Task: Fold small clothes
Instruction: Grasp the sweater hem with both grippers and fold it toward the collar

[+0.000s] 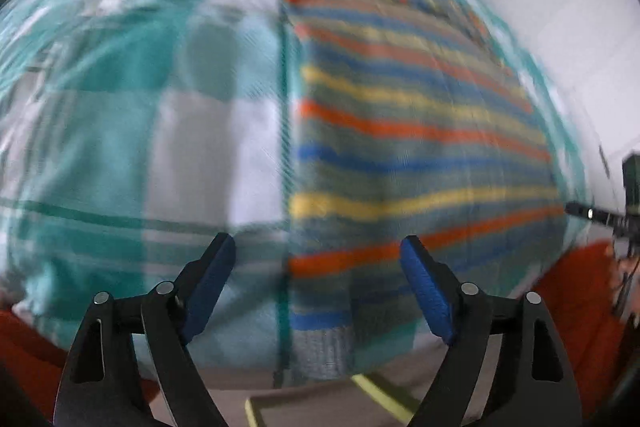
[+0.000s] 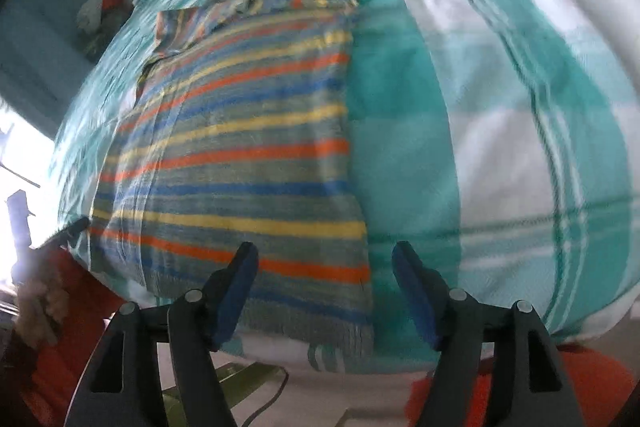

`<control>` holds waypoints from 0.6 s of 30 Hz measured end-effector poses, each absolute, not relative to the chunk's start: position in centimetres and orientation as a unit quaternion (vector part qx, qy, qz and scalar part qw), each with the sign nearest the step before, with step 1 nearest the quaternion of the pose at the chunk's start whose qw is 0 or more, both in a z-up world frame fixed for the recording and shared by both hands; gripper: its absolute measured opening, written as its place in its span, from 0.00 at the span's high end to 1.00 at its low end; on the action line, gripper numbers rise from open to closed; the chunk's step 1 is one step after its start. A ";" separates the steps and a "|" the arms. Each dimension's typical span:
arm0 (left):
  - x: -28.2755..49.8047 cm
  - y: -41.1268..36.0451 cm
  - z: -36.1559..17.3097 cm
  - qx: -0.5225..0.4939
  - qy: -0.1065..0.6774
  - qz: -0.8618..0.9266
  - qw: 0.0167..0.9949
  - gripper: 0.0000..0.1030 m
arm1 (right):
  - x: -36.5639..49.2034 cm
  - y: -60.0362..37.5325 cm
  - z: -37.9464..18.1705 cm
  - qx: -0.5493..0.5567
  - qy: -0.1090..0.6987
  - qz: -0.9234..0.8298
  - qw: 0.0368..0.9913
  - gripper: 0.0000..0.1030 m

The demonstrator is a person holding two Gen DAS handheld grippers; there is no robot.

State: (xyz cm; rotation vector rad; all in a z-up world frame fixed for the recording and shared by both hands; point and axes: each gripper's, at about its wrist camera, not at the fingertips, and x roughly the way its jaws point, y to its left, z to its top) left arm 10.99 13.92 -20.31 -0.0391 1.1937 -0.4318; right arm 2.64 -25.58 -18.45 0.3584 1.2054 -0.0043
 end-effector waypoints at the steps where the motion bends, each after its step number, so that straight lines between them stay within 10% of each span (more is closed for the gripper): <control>1: 10.7 13.5 -20.5 -0.006 0.556 -0.203 0.806 0.19 | 2.5 -25.8 -19.5 0.176 0.584 -0.008 0.793 0.33; 5: 10.2 13.1 -20.2 -0.008 0.558 -0.223 0.799 0.53 | 1.8 -25.2 -21.8 0.187 0.615 0.016 0.766 0.36; 7: 10.3 13.2 -20.3 -0.025 0.567 -0.234 0.789 0.92 | 1.7 -25.2 -21.8 0.197 0.607 0.028 0.770 0.68; 9: 9.7 13.9 -20.0 -0.032 0.571 -0.234 0.786 0.95 | 1.4 -25.7 -21.3 0.232 0.593 0.044 0.770 0.95; 18: 7.6 16.5 -15.0 -0.135 0.530 -0.252 0.798 0.96 | -1.8 -28.0 -15.3 0.361 0.486 0.080 0.792 0.96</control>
